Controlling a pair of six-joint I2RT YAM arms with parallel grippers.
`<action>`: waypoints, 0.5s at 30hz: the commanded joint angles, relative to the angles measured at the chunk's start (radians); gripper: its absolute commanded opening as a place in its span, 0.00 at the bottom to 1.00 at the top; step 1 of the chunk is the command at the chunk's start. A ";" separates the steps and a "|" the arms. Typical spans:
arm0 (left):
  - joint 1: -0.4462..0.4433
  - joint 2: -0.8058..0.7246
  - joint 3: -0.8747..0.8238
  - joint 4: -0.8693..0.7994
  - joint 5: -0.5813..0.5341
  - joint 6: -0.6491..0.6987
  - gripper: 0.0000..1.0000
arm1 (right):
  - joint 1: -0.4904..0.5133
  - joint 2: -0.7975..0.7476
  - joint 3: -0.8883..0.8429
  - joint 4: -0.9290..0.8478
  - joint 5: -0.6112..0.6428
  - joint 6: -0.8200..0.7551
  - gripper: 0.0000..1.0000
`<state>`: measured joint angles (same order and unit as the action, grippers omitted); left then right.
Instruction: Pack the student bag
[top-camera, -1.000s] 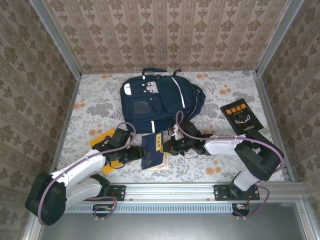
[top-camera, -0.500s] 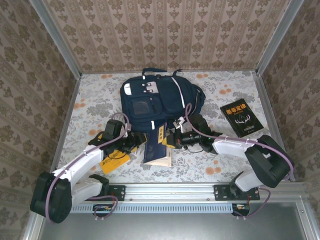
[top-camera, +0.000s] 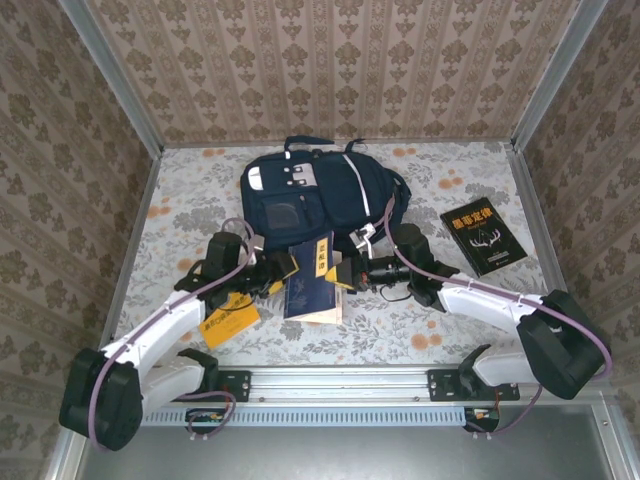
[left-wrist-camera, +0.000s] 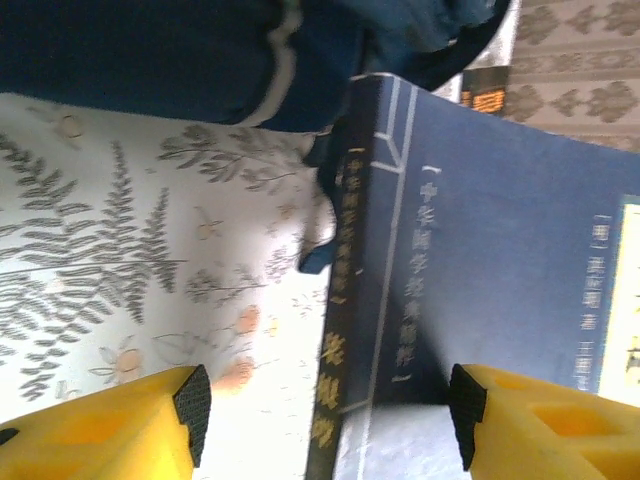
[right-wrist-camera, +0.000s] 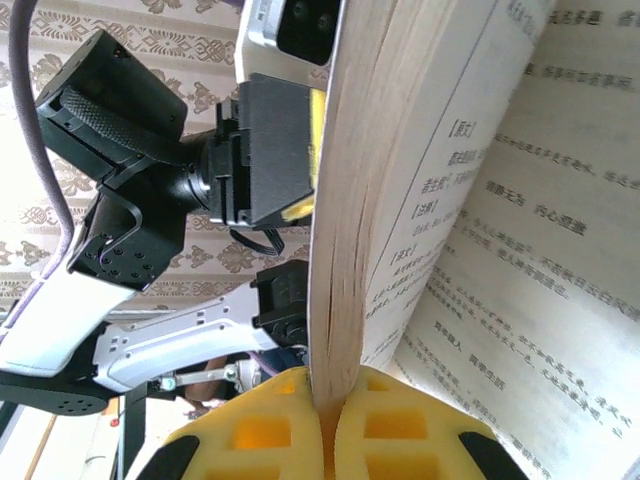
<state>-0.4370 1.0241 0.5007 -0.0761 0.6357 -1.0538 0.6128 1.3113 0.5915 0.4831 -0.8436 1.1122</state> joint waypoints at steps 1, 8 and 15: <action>0.002 -0.027 0.018 0.120 0.058 -0.093 0.67 | -0.005 -0.039 0.013 0.081 -0.031 0.009 0.00; -0.008 -0.054 0.030 0.222 0.077 -0.160 0.57 | -0.039 -0.044 0.023 0.045 -0.008 0.001 0.00; -0.012 -0.072 0.042 0.205 0.060 -0.129 0.22 | -0.059 -0.027 0.069 -0.062 0.003 -0.054 0.00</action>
<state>-0.4389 0.9684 0.5060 0.1020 0.6838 -1.1908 0.5587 1.2930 0.6132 0.4377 -0.8429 1.0958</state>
